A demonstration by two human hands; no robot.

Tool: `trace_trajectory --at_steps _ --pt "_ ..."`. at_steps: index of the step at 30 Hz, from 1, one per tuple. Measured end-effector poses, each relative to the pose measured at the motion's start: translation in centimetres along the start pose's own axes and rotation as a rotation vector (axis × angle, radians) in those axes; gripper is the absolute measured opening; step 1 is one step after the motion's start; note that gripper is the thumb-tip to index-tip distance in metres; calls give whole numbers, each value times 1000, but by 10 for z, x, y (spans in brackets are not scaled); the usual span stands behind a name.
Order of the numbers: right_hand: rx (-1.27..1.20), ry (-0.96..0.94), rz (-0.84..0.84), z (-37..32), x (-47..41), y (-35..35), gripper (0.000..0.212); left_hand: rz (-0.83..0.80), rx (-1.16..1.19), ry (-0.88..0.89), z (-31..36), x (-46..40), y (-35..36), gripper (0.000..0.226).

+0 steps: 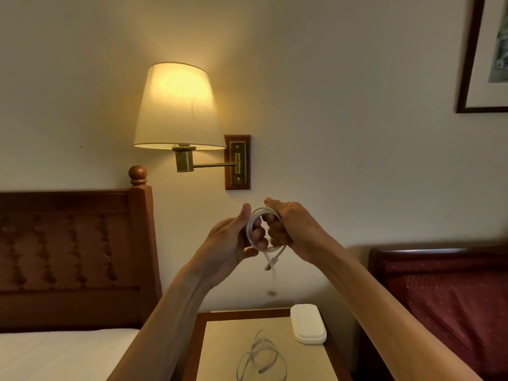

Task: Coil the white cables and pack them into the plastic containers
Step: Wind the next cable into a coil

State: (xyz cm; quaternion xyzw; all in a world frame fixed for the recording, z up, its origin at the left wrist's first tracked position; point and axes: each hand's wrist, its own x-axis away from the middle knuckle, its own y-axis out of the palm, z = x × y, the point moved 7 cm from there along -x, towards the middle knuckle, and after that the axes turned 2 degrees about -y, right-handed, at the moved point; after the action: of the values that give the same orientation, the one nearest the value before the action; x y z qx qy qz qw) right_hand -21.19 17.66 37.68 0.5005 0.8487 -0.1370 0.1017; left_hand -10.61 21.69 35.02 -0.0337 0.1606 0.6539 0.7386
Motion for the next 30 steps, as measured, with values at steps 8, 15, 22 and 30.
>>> trace_trajectory --at_steps 8,15,22,30 --pt "207 -122 88 14 3 -9 39 252 -269 129 -2 -8 -6 43" --pt "251 -54 123 33 16 -29 18 316 -264 142 -12 -15 -28 44" --pt "-101 -115 320 29 19 -21 14 393 -320 140 -30 -18 -27 46" --pt "478 -580 551 48 25 6 11 370 -113 89 -30 -14 -20 49"
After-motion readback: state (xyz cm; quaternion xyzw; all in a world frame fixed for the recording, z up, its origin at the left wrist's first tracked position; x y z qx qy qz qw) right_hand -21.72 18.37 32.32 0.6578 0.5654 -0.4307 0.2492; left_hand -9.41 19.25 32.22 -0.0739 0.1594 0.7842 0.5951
